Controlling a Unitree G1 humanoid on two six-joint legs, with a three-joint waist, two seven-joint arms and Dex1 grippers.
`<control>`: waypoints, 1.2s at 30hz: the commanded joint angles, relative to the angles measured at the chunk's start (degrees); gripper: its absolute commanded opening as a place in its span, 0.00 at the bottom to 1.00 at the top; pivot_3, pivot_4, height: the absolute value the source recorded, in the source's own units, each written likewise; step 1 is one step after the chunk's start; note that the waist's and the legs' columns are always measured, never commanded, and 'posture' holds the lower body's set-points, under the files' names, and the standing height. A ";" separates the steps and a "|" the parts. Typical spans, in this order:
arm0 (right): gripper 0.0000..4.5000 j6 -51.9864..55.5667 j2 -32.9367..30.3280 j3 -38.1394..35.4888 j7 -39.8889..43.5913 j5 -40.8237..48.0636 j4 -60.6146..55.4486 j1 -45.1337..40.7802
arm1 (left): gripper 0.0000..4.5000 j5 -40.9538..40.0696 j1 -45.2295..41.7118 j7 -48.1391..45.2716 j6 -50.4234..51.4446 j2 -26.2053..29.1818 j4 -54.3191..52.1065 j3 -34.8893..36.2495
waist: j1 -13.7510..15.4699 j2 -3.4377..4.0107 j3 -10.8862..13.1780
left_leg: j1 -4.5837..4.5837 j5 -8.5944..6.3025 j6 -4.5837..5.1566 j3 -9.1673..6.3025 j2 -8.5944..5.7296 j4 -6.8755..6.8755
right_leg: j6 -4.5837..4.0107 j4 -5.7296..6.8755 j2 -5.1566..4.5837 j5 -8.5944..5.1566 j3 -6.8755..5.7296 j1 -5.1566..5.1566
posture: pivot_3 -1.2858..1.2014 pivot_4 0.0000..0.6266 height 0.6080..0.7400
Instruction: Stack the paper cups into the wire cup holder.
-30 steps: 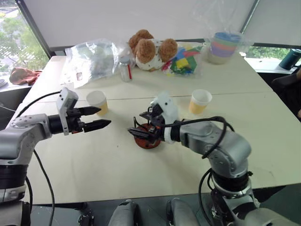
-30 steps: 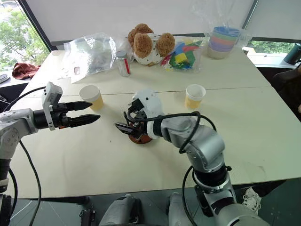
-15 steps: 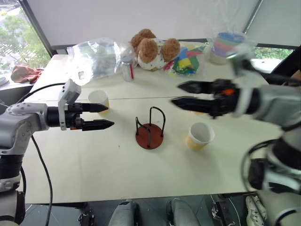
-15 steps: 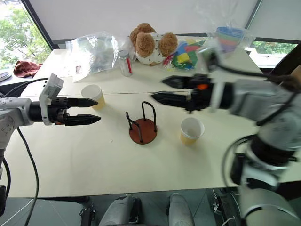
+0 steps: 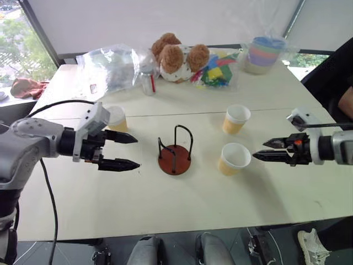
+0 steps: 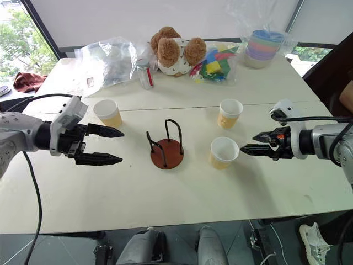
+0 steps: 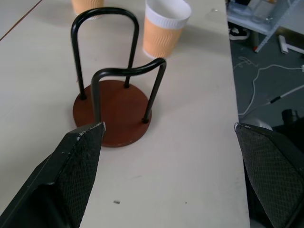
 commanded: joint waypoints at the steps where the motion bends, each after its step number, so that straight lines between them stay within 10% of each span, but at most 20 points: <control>1: 0.80 1.18 1.53 -1.29 -1.48 1.11 0.35 -2.08 | 1.00 0.38 0.69 -0.01 -1.48 -0.12 0.23 0.77 | 0.06 0.00 0.00 | -0.02 0.00 0.00 -0.01 0.00 0.00 | 0.00 -0.02 -0.01 0.00 -0.01 0.00 | 0.52 0.24 1.00; 9: 0.80 4.68 4.72 0.71 -3.25 2.29 0.49 -5.08 | 1.00 1.20 2.51 0.59 -2.35 -0.31 0.72 1.16 | 0.05 -0.02 0.01 | -0.03 0.00 0.00 -0.01 -0.01 0.00 | 0.00 -0.04 -0.09 0.00 -0.02 0.00 | 0.52 0.24 1.00; 17: 0.03 3.94 6.85 3.47 -5.04 0.96 1.06 -4.12 | 1.00 0.83 1.54 1.64 -1.99 -0.71 0.73 1.55 | -0.03 -0.02 0.01 | -0.03 0.00 0.00 0.00 -0.02 0.02 | 0.01 -0.02 -0.08 0.00 -0.01 0.00 | 0.52 0.24 1.00; 26: 0.01 -1.44 4.61 5.71 -0.30 -0.56 2.38 -20.72 | 1.00 2.06 0.75 0.90 -2.95 0.48 3.08 1.44 | -0.51 0.18 0.13 | -0.02 0.00 0.00 0.08 -0.03 0.04 | 0.01 0.02 0.00 0.01 0.00 -0.06 | 0.52 0.24 1.00; 36: 0.01 -9.24 17.91 20.72 7.85 -6.51 11.10 -45.64 | 1.00 3.11 -0.02 0.35 -3.79 0.91 6.79 2.34 | -0.21 0.15 0.13 | -0.12 0.03 -0.08 0.05 0.07 0.01 | 0.00 0.04 0.18 0.01 0.02 -0.18 | 0.52 0.24 1.00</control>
